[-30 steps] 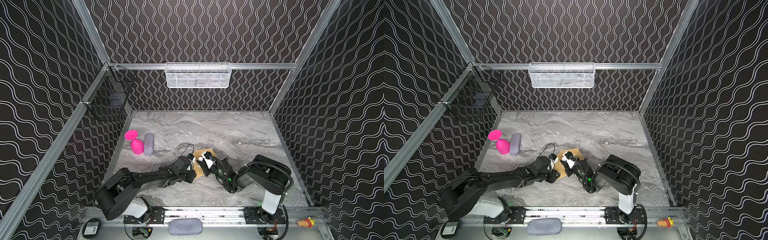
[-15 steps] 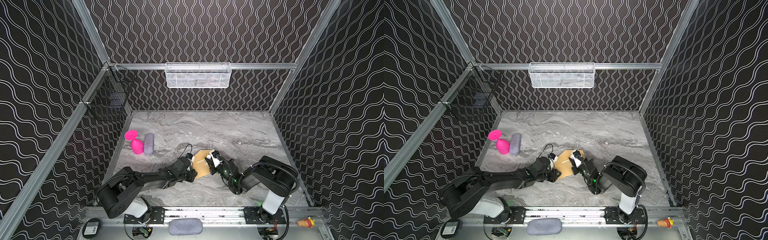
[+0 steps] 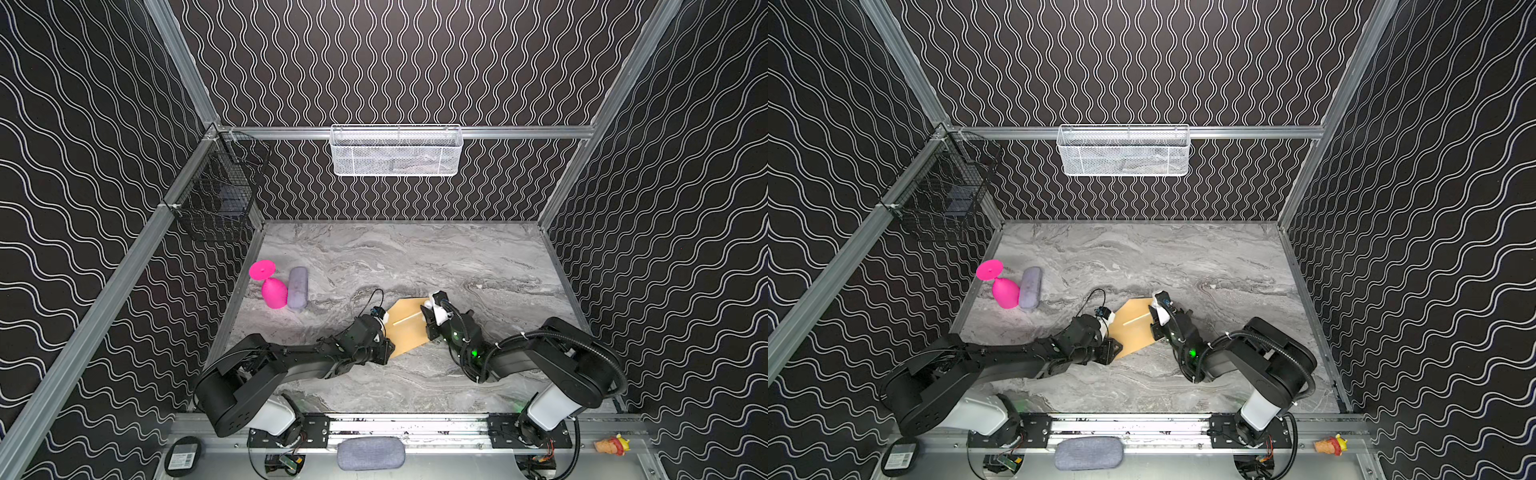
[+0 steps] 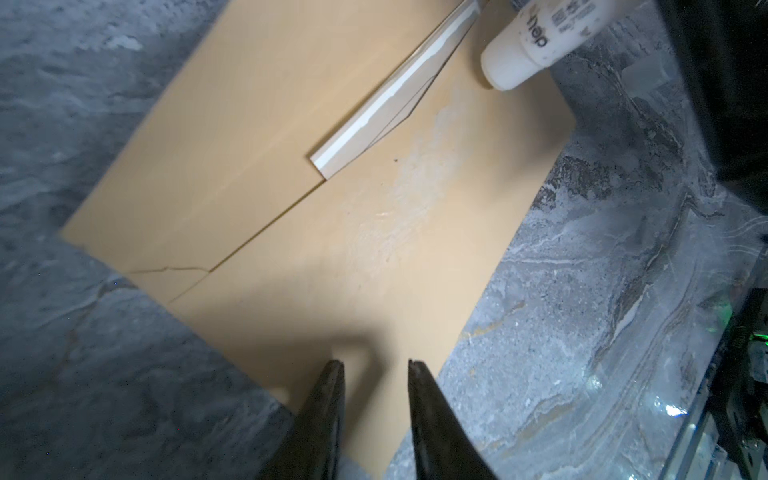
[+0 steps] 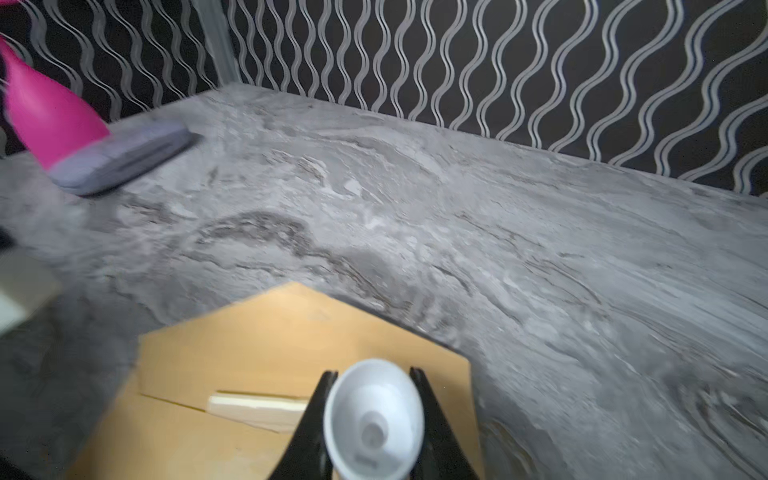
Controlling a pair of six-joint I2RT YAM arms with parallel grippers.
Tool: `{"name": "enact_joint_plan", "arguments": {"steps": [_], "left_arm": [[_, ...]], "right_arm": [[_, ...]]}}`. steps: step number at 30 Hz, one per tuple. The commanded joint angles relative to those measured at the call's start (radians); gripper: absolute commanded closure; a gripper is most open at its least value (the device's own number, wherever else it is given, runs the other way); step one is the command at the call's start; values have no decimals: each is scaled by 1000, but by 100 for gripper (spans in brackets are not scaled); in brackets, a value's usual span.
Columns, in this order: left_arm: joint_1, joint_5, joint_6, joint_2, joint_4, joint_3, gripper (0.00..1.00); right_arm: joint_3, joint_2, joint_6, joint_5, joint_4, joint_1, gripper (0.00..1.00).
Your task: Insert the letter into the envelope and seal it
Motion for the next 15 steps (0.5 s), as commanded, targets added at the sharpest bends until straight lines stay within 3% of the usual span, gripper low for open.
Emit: {"name": "enact_joint_plan", "arguments": {"steps": [1, 7, 15], "left_arm": [[-3, 11, -15, 14, -195, -17, 68], [-3, 9, -17, 13, -191, -20, 68], [-3, 9, -20, 15, -189, -23, 68]], "right_arm": [[17, 24, 27, -17, 16, 53, 100], [73, 98, 64, -38, 16, 118, 100], [25, 136, 68, 24, 41, 78, 100]]}}
